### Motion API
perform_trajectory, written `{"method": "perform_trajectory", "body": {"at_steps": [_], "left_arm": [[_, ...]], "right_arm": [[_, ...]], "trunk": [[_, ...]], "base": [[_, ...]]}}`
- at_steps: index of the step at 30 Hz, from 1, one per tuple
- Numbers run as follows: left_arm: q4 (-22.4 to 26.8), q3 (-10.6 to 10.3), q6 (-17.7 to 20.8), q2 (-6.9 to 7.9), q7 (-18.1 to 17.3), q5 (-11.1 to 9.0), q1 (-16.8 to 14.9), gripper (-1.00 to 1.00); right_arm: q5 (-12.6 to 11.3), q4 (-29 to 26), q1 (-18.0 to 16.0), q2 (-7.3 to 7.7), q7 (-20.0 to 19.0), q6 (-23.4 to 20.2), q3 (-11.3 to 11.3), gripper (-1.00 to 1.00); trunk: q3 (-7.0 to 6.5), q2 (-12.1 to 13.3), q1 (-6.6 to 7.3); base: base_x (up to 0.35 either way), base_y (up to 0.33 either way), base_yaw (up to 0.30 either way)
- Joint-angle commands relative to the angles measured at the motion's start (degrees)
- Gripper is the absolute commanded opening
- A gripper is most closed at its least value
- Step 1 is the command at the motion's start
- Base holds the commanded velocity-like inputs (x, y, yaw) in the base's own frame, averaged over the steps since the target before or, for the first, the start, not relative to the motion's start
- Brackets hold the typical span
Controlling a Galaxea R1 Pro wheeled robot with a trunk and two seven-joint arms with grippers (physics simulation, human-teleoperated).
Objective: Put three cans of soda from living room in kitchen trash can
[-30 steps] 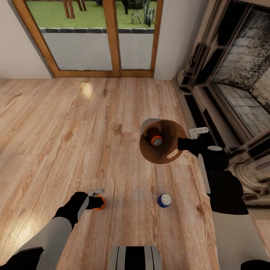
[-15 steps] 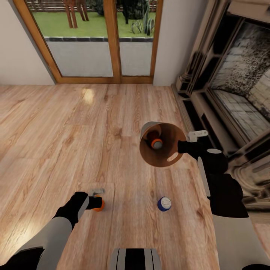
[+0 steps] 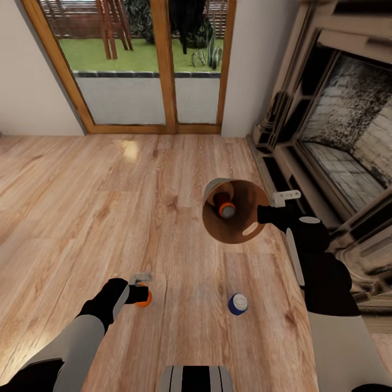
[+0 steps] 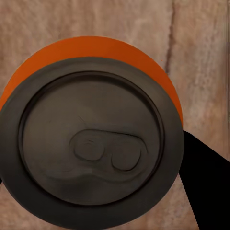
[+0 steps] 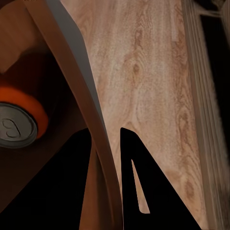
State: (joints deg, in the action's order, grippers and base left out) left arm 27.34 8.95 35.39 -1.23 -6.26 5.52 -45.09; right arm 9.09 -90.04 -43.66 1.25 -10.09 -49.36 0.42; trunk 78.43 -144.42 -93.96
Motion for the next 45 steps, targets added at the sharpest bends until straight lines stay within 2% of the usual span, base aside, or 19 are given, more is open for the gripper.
{"method": "perform_trajectory", "body": {"at_steps": [1,5,9,12,16,18,21,24,25,29,33,37,40,42,45], "left_arm": [[0.0,0.0,0.1,0.02,-0.1,0.0,0.0,-1.00],[3.6,-0.1,0.6,0.28,-0.2,0.0,0.2,-1.00],[10.3,-0.2,3.2,0.42,-0.5,-0.2,0.4,-1.00],[15.1,-0.2,5.0,0.28,-0.6,-0.3,0.6,-1.00],[22.1,-0.2,8.6,0.16,-0.7,-0.3,0.8,-1.00],[27.6,-0.2,12.5,0.12,-0.7,-0.4,1.1,-1.00],[34.9,-0.2,17.3,0.10,-0.8,-0.4,2.9,-1.00],[41.2,-0.2,21.5,0.11,-1.0,-0.4,4.7,-1.00],[46.1,-0.2,23.7,0.16,-2.0,-0.4,6.5,-1.00],[53.0,-0.3,24.6,0.41,-5.8,-0.4,10.3,-1.00],[56.0,-0.3,24.6,0.40,-7.5,-0.4,12.5,-1.00],[56.8,-0.6,24.6,0.30,-7.9,-0.5,12.9,-1.00],[57.9,-1.4,24.6,0.38,-9.4,-0.4,13.0,-1.00],[59.2,-1.8,24.6,0.55,-11.7,-0.4,13.1,-1.00],[59.7,-1.9,24.6,0.66,-12.7,-0.4,13.1,-1.00]], "right_arm": [[-0.6,0.0,0.1,-0.01,-0.1,0.0,0.0,-1.00],[-0.6,0.3,0.3,-0.13,-0.2,-0.1,0.0,-1.00],[-0.5,0.4,0.3,-0.15,0.0,-0.6,0.2,-1.00],[-0.4,0.3,0.3,-0.01,0.3,-1.0,1.3,-1.00],[-0.3,0.3,0.3,0.11,0.5,-1.8,2.2,-1.00],[-0.3,0.3,0.3,0.14,0.5,-4.9,2.4,-1.00],[-0.3,0.3,0.3,0.15,0.6,-9.2,2.8,-1.00],[0.1,0.3,0.2,0.16,0.7,-10.6,3.3,-1.00],[1.2,0.3,0.2,0.08,0.7,-10.6,3.6,-1.00],[3.3,0.2,0.2,-0.25,0.7,-10.6,3.7,-1.00],[4.1,-0.3,0.2,-0.34,0.7,-10.6,3.8,-1.00],[4.3,-0.4,0.2,-0.36,0.7,-10.6,4.0,-1.00],[4.3,-0.4,0.2,-0.37,0.7,-10.6,4.0,-1.00],[4.3,-0.4,0.2,-0.45,0.6,-10.6,4.1,-1.00],[4.3,-0.4,0.2,-0.54,0.6,-10.6,4.3,-1.00]], "trunk": [[-0.24,0.0,0.03],[-1.12,0.1,0.13],[-2.01,0.1,0.24],[-2.67,0.2,0.31],[-3.56,0.2,0.42],[-4.00,0.2,0.47],[-4.67,0.3,0.54],[-5.33,0.3,0.62],[-5.55,0.3,0.65],[-6.44,0.4,0.75],[-7.32,0.4,0.85],[-8.21,0.5,0.96],[-8.88,0.5,1.03],[-9.32,0.6,1.09],[-9.98,0.6,1.16]], "base": [[0.000,0.000,0.000],[0.000,0.000,0.000],[0.000,0.000,0.000],[0.000,0.000,0.000],[0.000,0.000,0.000],[0.000,0.000,0.000],[0.000,0.000,0.000],[0.000,0.000,0.000],[0.000,0.000,0.000],[0.000,0.000,0.000],[0.000,0.000,0.000],[0.000,0.000,0.000],[0.000,0.000,0.000],[0.000,0.000,0.000],[0.000,0.000,0.000]]}}
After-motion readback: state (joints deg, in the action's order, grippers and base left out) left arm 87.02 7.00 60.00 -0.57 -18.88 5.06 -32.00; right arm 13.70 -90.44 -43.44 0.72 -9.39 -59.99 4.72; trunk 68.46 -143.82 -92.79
